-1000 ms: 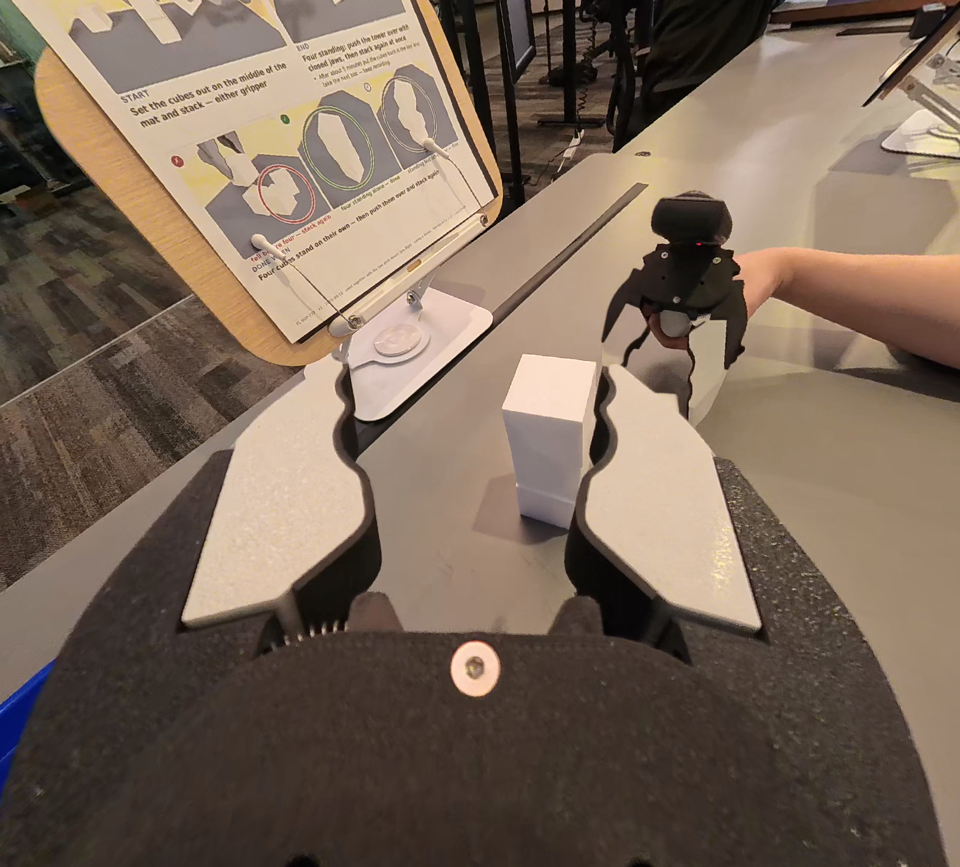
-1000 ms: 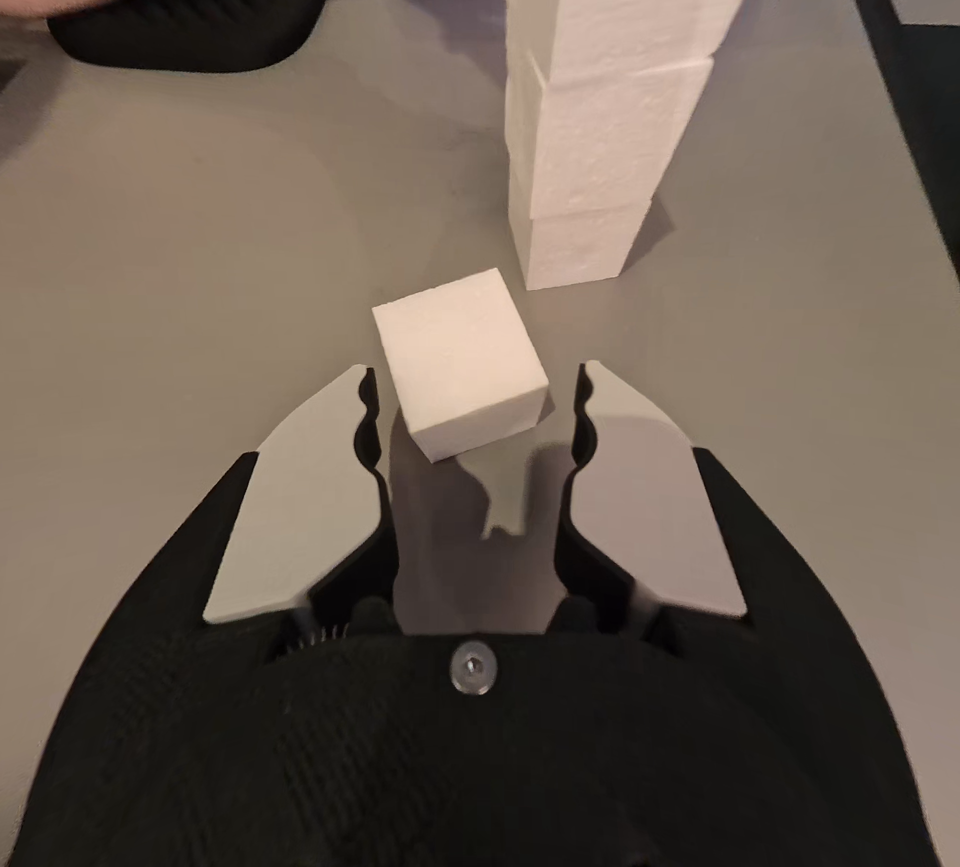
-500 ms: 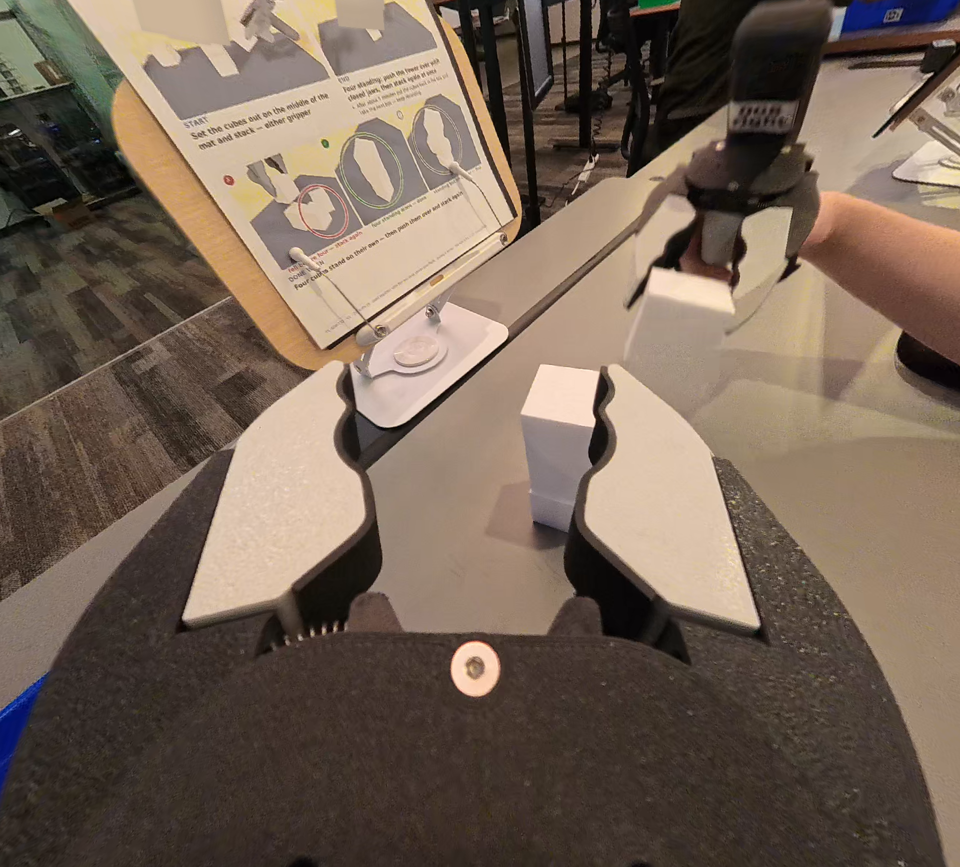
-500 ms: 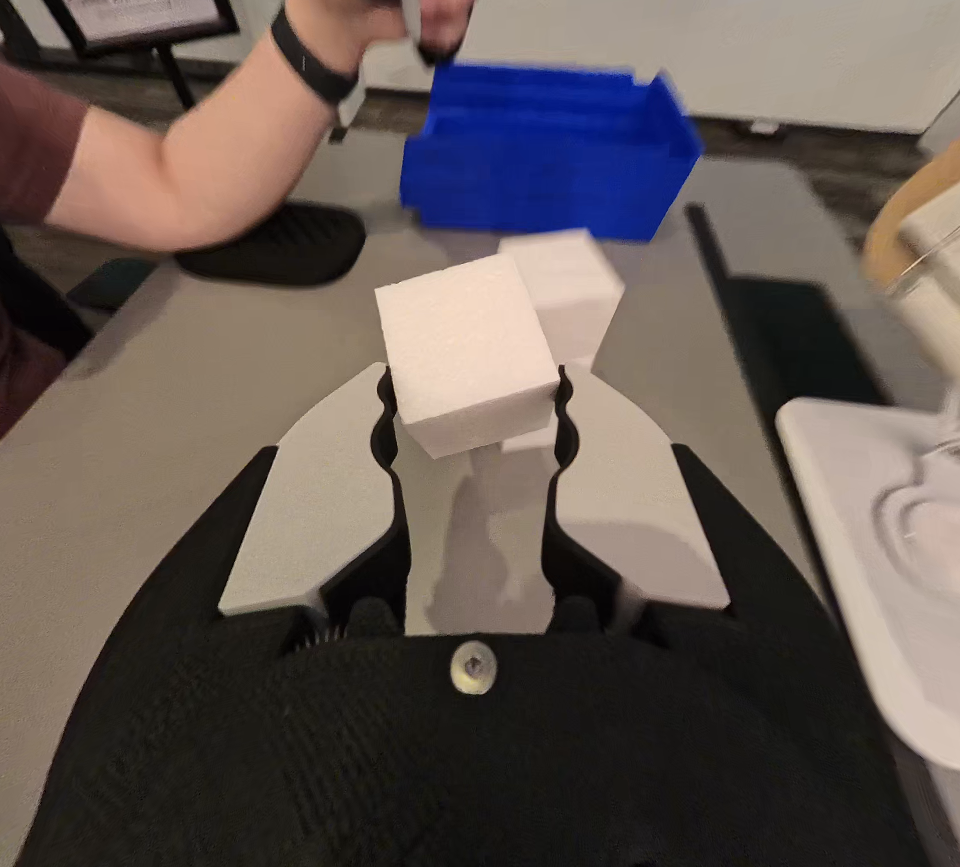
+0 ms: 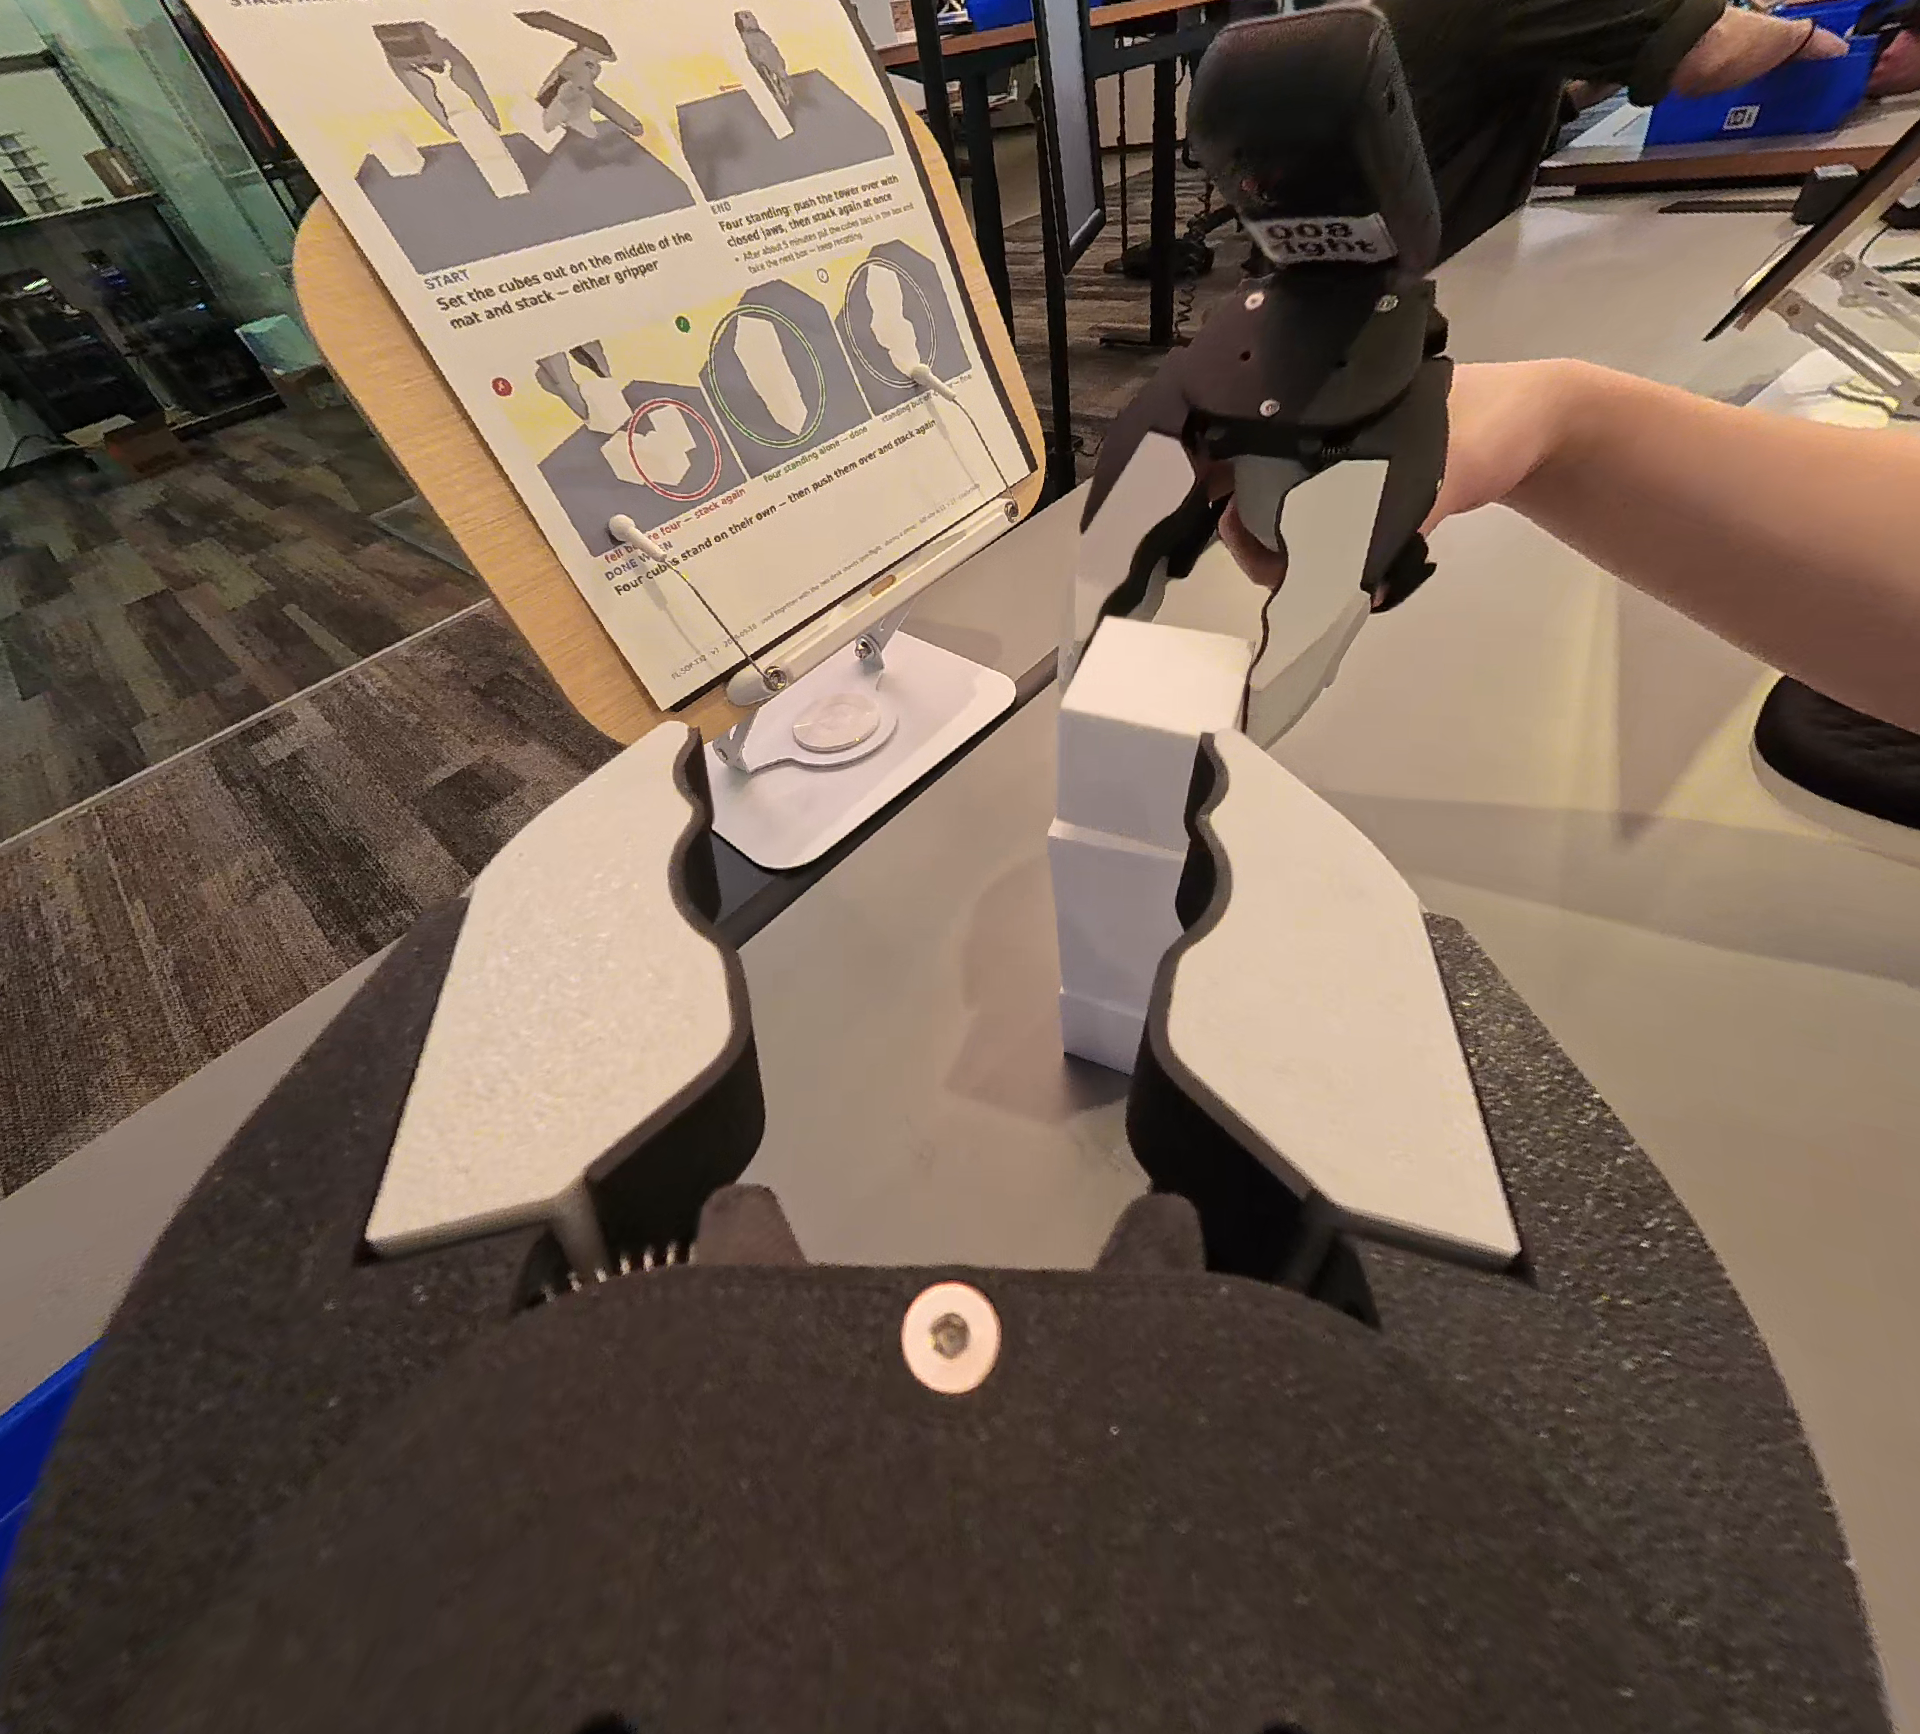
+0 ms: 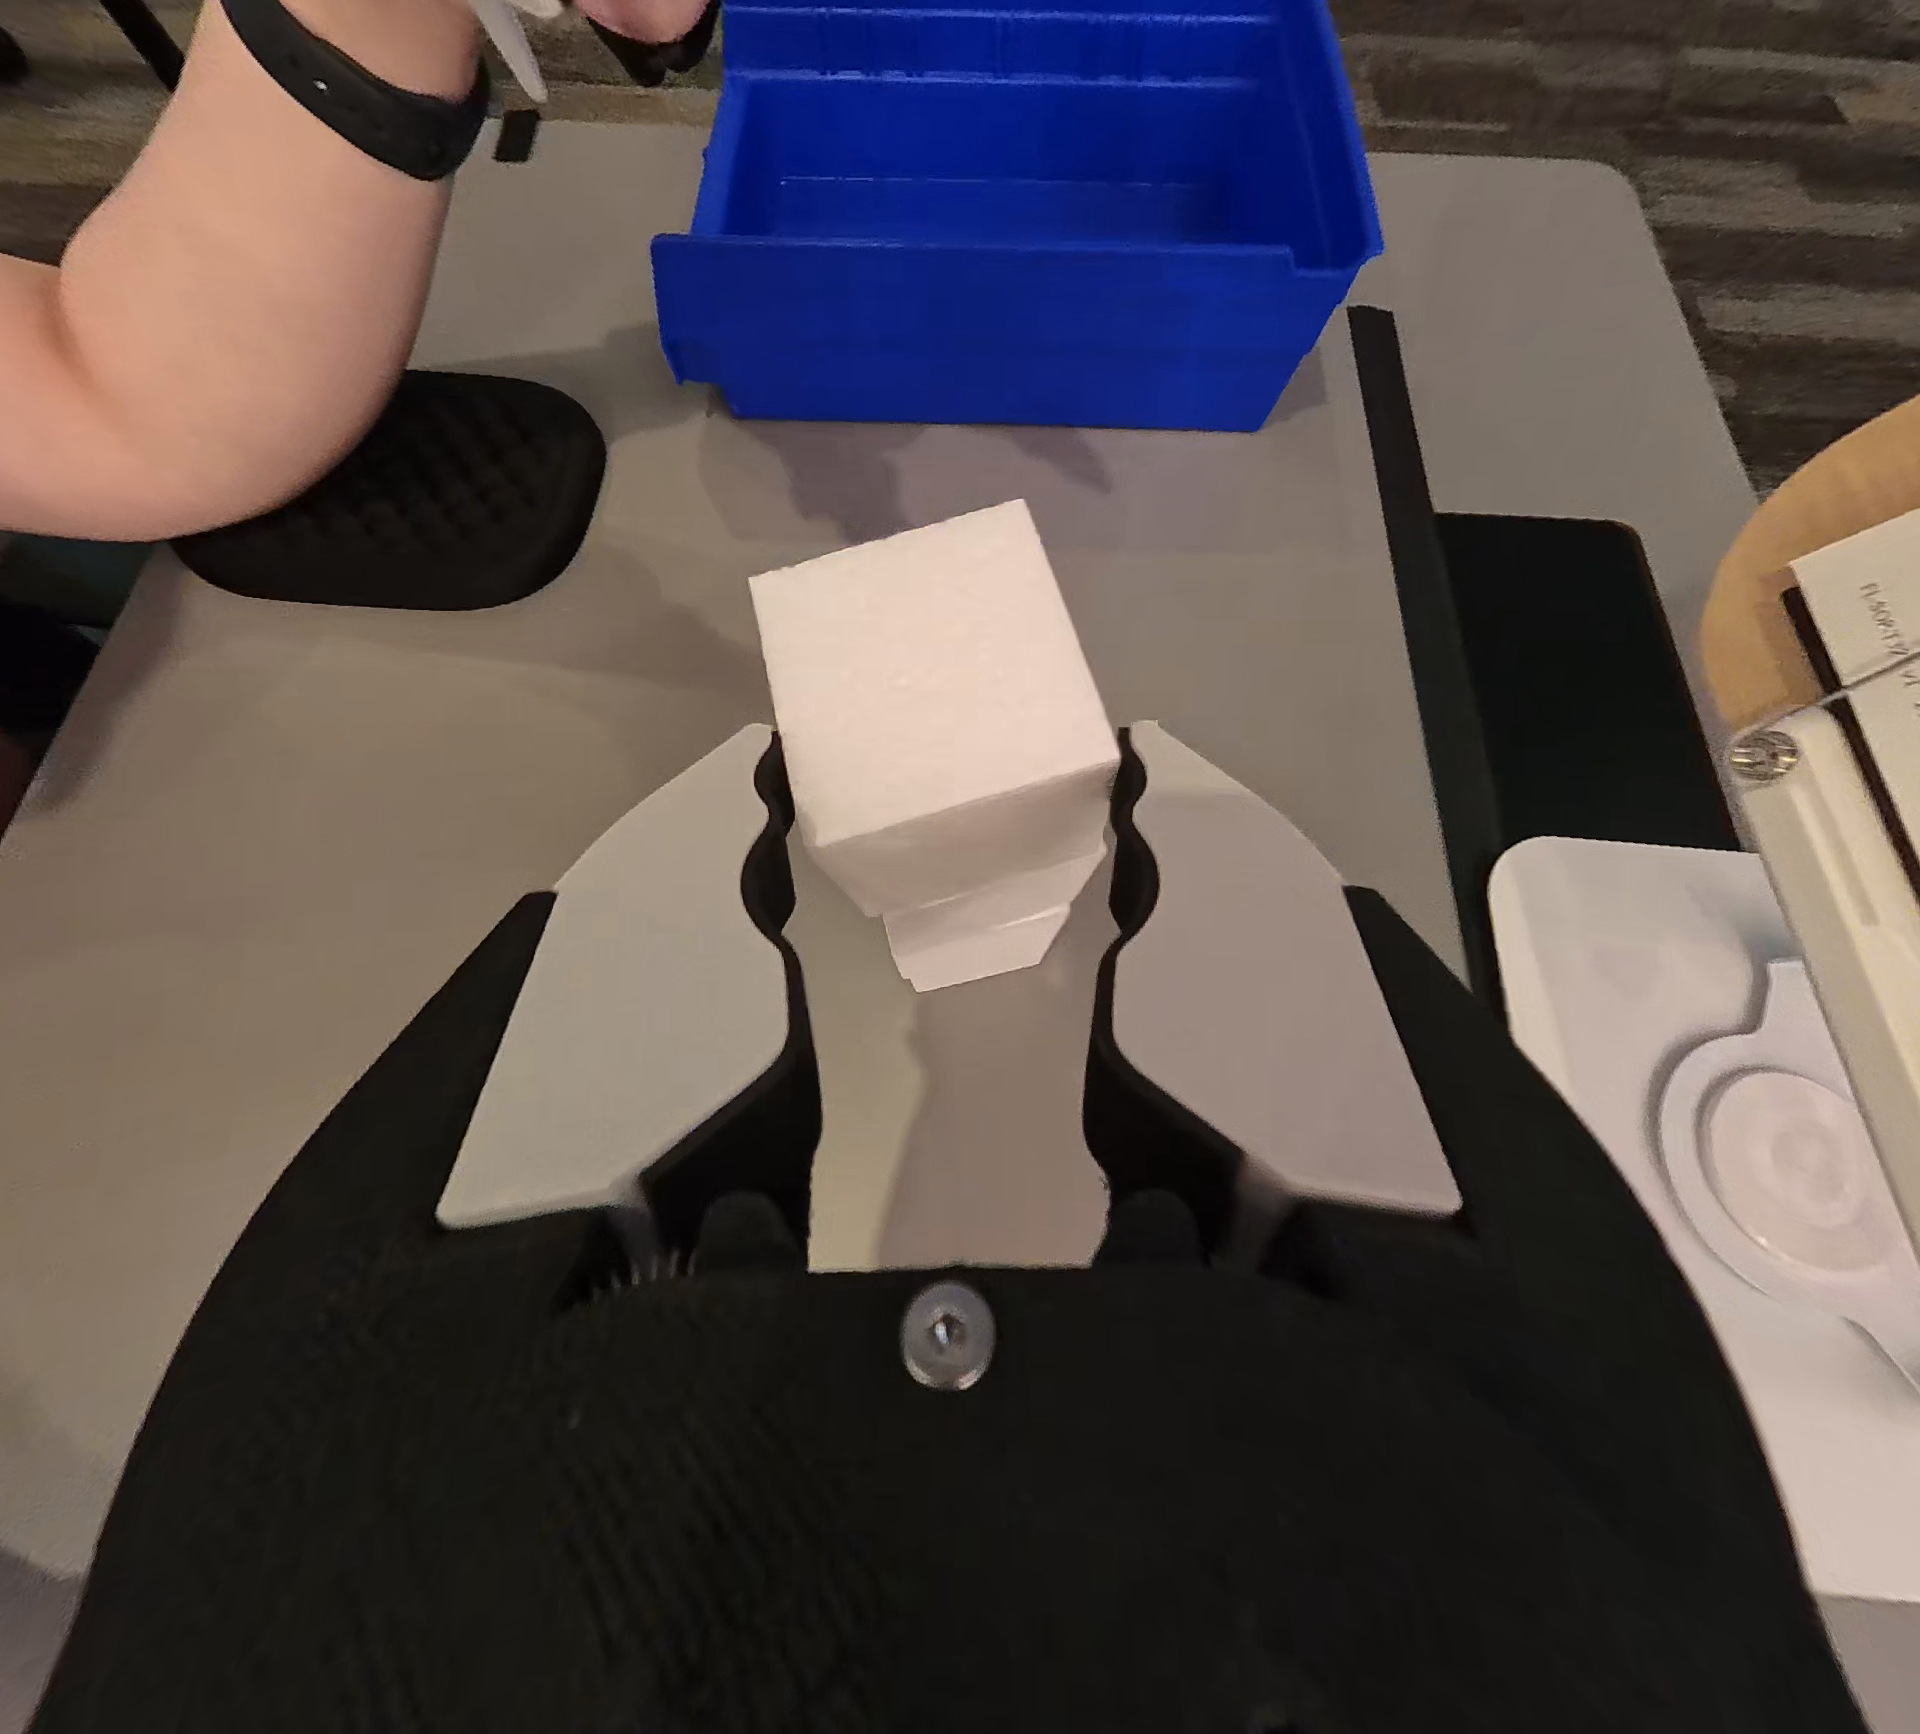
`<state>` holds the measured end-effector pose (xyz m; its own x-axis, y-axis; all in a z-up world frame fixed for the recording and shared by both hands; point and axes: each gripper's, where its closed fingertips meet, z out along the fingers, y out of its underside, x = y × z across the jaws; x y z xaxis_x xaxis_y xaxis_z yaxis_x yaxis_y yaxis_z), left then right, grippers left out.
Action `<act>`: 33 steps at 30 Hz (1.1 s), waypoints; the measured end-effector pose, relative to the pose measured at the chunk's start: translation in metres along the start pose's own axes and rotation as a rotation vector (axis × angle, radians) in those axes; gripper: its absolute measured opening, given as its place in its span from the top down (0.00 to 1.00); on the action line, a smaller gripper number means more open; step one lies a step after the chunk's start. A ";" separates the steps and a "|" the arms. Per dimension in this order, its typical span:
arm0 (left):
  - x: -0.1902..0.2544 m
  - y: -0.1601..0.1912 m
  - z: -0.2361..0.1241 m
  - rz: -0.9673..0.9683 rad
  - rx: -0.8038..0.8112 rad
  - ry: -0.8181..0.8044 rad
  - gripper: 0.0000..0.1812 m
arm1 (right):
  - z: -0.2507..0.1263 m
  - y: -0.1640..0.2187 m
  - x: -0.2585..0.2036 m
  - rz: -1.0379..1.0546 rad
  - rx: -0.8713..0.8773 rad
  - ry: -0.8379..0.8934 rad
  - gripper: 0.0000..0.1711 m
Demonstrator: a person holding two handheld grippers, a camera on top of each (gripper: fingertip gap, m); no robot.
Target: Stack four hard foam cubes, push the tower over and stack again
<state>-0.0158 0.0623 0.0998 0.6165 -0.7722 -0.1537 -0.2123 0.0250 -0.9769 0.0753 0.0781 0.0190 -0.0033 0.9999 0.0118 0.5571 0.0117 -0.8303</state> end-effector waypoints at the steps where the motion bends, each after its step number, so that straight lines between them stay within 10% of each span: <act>1: 0.000 0.000 0.000 -0.002 0.003 0.002 0.52 | 0.001 0.001 -0.001 0.006 0.000 -0.010 0.65; 20: 0.008 -0.005 0.001 0.003 0.011 0.030 0.51 | 0.005 0.001 -0.002 -0.044 0.038 0.012 0.53; 27: -0.004 0.002 -0.006 0.008 -0.039 -0.029 0.53 | -0.074 -0.020 -0.033 -0.113 0.297 0.124 0.49; 33: 0.002 0.034 -0.003 -0.016 -0.214 0.032 0.64 | -0.161 0.034 -0.035 -0.046 0.404 0.383 0.50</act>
<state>-0.0238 0.0595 0.0665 0.5973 -0.7913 -0.1307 -0.3609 -0.1197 -0.9249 0.2286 0.0425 0.0802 0.3237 0.9265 0.1918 0.2009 0.1308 -0.9708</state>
